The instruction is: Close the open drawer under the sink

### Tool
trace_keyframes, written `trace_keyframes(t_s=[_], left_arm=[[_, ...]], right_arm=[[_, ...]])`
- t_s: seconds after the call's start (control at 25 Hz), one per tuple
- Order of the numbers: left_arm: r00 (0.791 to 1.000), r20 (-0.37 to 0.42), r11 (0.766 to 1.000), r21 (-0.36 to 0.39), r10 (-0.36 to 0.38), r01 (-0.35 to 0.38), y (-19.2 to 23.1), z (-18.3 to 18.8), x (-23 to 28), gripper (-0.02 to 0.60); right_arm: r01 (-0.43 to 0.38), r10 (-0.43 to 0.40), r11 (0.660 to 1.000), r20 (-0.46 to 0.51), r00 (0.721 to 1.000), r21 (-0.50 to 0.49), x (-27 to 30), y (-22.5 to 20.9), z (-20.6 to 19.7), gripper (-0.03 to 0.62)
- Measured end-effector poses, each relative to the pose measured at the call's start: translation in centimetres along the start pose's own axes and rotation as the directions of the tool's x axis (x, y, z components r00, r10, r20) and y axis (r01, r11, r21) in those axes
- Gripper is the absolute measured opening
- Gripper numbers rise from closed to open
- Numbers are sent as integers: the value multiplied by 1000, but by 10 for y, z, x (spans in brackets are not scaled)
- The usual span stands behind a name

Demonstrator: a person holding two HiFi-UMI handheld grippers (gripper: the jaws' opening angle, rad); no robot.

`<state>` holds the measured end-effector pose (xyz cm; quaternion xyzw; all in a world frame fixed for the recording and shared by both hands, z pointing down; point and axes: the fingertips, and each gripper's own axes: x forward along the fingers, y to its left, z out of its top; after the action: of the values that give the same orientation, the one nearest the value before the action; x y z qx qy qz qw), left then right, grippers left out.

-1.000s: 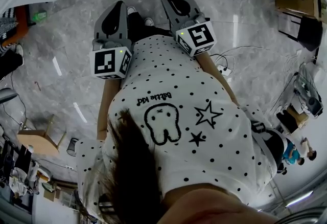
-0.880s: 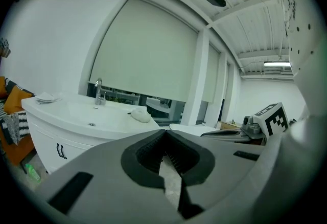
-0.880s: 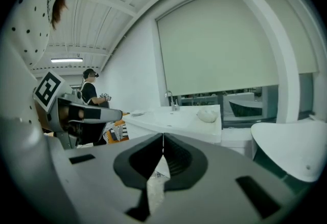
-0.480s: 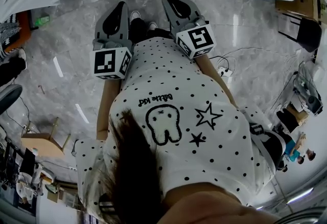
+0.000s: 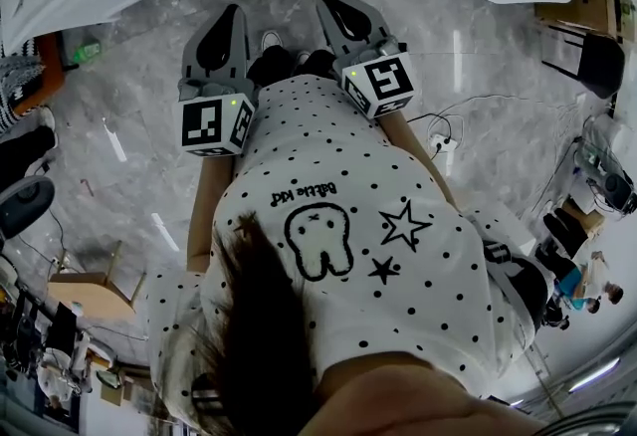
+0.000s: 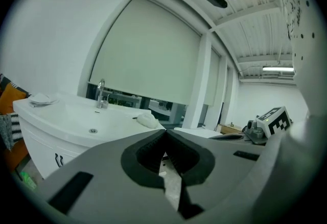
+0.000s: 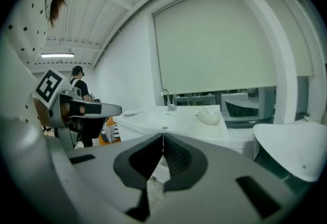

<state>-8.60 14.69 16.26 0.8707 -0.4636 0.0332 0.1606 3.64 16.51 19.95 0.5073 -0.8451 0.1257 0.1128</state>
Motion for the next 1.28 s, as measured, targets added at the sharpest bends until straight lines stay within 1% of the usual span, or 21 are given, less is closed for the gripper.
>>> trace_keyframes(t_s=[0.16, 0.4, 0.52, 0.64, 0.76, 0.92, 1.0, 1.16, 1.28], left_arm=[[1000, 4, 1000, -15, -16, 17, 7, 3, 3, 5], [1000, -2, 999, -32, -7, 7, 9, 2, 11, 5], [1000, -11, 999, -42, 5, -6, 14, 0, 18, 5], [999, -5, 998, -59, 34, -34, 16, 2, 26, 5], [998, -12, 996, -69, 54, -55, 16, 4, 41, 5], [998, -32, 995, -78, 53, -56, 4, 4, 62, 5], [997, -36, 994, -91, 64, -67, 3, 3, 70, 5], [994, -17, 988, -107, 112, -113, 7, 7, 80, 5], [991, 0, 983, -123, 134, -133, 9, 8, 87, 5]], right_arm=[[23, -23, 1000, 6, 1000, -3, 2, 1, 3, 15], [37, -37, 999, 2, 999, 14, 3, -10, 2, 15], [25, -25, 1000, -9, 1000, 18, 9, -14, -1, 15], [10, -9, 1000, -17, 1000, 13, 14, -24, 2, 15], [-3, 3, 1000, -11, 1000, 17, 19, -41, 10, 15], [-15, 15, 999, -23, 1000, 31, 25, -68, 17, 15], [-28, 29, 999, -32, 999, 26, 29, -76, 18, 15], [-62, 62, 998, -28, 998, 10, 39, -87, 23, 15], [-70, 70, 998, -23, 997, 4, 42, -97, 25, 15]])
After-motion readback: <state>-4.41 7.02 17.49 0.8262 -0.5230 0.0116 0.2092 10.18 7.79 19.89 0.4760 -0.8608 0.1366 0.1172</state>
